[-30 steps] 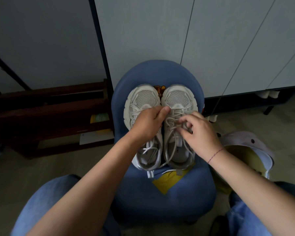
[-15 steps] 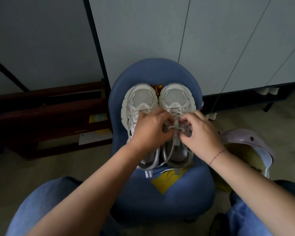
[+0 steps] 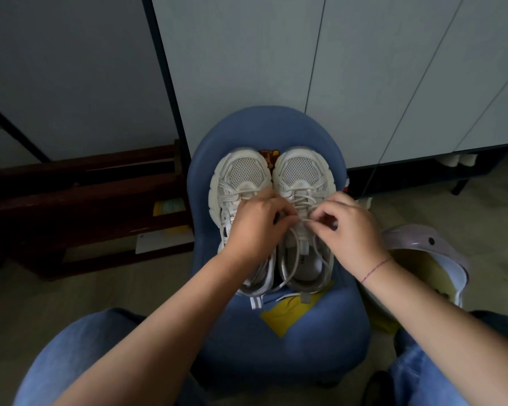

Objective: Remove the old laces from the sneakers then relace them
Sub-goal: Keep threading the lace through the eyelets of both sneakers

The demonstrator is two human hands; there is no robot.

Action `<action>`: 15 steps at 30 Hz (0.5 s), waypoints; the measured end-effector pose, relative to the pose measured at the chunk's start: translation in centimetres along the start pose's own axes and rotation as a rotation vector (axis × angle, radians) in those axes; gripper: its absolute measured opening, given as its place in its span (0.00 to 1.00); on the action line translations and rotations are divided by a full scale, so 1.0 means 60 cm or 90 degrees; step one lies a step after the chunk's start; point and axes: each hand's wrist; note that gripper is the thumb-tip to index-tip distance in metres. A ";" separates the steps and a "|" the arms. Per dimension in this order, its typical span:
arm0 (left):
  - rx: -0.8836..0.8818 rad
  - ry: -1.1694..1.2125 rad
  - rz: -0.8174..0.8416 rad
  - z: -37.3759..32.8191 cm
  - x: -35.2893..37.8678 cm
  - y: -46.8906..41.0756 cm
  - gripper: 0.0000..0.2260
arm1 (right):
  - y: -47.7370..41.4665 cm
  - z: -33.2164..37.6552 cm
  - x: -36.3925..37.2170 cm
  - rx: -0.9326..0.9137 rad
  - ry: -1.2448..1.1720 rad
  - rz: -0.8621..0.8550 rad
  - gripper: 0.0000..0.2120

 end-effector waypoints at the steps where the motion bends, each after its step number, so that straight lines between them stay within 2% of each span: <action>1: 0.001 -0.002 0.009 0.000 -0.002 0.001 0.03 | -0.002 -0.005 -0.002 0.031 -0.042 0.008 0.08; 5: -0.028 -0.009 0.041 0.003 -0.007 0.003 0.02 | -0.007 -0.031 -0.006 0.227 -0.227 0.083 0.10; 7: -0.037 -0.004 0.058 0.005 -0.007 0.005 0.02 | -0.007 -0.031 -0.005 0.316 -0.379 0.096 0.11; 10: -0.039 0.008 0.072 0.004 -0.006 0.006 0.02 | -0.007 -0.023 -0.012 0.394 -0.570 0.121 0.12; 12: -0.051 0.027 0.068 0.003 -0.006 0.005 0.01 | -0.009 -0.025 -0.014 0.380 -0.529 0.125 0.10; 15: -0.070 0.065 0.053 0.003 -0.006 0.001 0.03 | -0.013 -0.026 -0.011 0.287 -0.342 0.114 0.09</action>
Point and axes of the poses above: each hand's wrist, its own y-axis away from the middle knuckle, its own x-axis out of the palm, z = x × y, and after that the axes turned 4 degrees about x, right-handed
